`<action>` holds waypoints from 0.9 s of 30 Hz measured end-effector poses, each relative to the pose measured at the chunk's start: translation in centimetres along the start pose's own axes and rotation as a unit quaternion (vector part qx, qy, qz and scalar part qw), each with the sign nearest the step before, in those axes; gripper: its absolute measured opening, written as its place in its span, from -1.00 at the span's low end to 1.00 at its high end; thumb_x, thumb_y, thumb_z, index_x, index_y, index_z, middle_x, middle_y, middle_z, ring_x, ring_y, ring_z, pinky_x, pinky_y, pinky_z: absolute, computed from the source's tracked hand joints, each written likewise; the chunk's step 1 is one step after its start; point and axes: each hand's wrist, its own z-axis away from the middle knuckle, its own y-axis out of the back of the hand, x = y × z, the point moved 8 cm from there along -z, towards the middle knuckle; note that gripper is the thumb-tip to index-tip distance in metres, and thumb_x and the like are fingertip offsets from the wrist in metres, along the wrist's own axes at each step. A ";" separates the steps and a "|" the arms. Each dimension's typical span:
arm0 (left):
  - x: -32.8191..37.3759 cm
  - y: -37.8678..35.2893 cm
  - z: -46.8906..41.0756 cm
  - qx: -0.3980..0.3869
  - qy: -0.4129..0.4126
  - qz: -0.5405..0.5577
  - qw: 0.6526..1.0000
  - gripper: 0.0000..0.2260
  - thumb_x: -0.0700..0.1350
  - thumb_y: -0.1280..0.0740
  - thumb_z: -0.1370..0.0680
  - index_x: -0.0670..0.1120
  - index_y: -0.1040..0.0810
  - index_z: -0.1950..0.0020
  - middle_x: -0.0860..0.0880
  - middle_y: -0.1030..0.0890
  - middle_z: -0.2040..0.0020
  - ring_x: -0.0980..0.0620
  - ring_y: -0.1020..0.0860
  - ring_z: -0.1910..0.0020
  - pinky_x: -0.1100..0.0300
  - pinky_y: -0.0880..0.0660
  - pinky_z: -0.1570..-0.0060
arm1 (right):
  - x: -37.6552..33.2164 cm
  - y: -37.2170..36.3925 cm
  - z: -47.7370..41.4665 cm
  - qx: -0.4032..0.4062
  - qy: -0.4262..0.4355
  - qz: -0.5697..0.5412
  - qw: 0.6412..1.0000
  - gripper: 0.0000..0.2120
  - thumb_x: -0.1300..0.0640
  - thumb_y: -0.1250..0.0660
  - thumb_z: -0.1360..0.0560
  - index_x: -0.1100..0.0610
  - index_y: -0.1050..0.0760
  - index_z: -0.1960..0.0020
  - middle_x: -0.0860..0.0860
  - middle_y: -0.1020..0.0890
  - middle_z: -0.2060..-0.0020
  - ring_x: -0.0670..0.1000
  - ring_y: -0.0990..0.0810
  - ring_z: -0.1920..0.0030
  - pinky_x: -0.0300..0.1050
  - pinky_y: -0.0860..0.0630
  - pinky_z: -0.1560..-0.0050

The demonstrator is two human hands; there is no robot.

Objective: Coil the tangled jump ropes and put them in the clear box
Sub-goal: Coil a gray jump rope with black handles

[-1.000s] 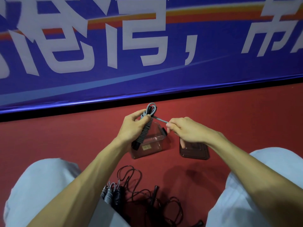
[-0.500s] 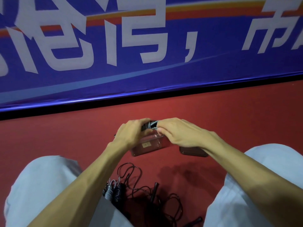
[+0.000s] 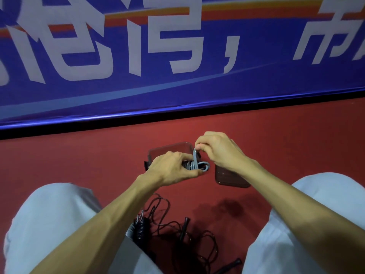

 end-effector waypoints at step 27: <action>-0.8 2.1 0.0 0.018 0.128 0.637 0.760 -0.77 0.02 -0.20 -0.60 0.04 -0.56 -0.18 -0.14 -0.59 0.30 0.00 -0.54 0.42 0.21 -0.47 0.36 | 0.1 1.2 0.1 0.162 -0.083 -0.582 0.793 -0.79 0.31 -0.28 -0.56 0.20 -0.42 -0.19 0.09 -0.57 0.25 -0.03 -0.60 0.32 -0.18 -0.57 0.27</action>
